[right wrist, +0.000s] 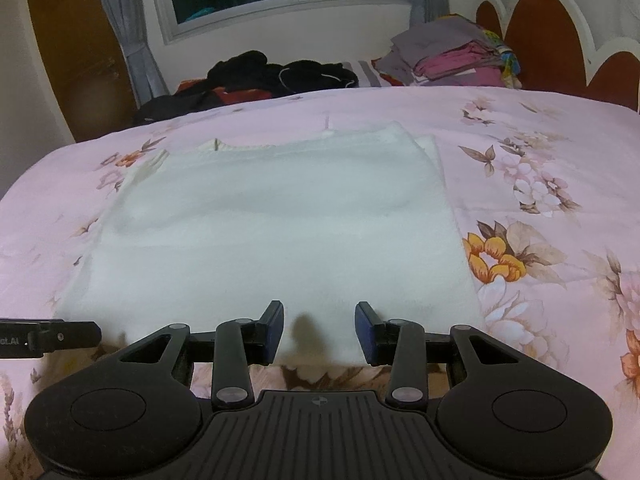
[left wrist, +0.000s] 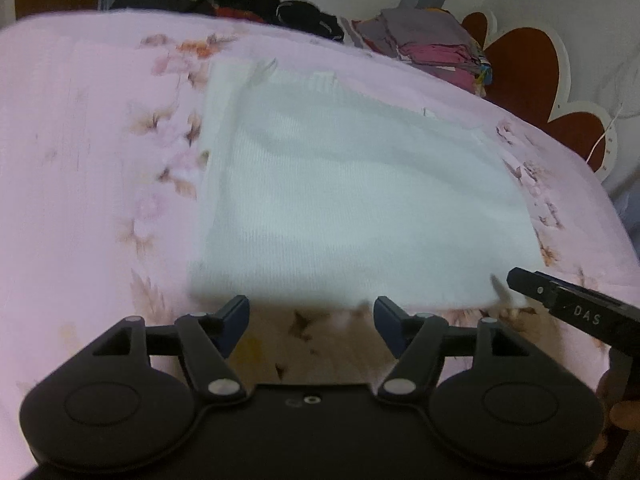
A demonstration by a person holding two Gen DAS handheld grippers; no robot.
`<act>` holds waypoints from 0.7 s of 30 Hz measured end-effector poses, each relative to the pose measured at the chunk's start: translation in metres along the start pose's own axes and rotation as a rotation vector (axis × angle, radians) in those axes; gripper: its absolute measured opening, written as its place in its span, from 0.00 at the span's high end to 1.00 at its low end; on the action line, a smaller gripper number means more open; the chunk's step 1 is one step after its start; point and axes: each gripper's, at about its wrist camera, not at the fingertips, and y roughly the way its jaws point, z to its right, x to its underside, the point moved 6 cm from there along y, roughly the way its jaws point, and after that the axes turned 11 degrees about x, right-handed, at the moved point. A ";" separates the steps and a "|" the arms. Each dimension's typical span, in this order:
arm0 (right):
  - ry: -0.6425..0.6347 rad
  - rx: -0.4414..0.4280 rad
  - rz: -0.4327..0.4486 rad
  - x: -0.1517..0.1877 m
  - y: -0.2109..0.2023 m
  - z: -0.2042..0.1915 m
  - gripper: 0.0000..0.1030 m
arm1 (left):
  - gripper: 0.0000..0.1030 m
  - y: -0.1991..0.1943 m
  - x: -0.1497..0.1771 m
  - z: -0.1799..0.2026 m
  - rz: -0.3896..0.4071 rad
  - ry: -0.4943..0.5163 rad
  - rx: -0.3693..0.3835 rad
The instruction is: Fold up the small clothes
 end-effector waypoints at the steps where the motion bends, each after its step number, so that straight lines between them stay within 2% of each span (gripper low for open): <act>1: -0.001 -0.001 0.000 0.001 -0.002 -0.001 0.62 | 0.34 0.000 0.003 -0.002 -0.007 -0.021 0.010; 5: -0.009 -0.002 0.002 0.004 -0.007 -0.005 0.62 | 0.34 0.000 0.014 -0.010 -0.012 -0.115 0.063; 10: -0.019 -0.008 0.000 0.005 -0.012 -0.012 0.62 | 0.33 0.003 0.016 -0.019 0.021 -0.200 0.141; 21: -0.073 -0.046 0.006 -0.015 0.008 -0.031 0.62 | 0.24 0.021 -0.006 -0.040 0.199 -0.429 0.275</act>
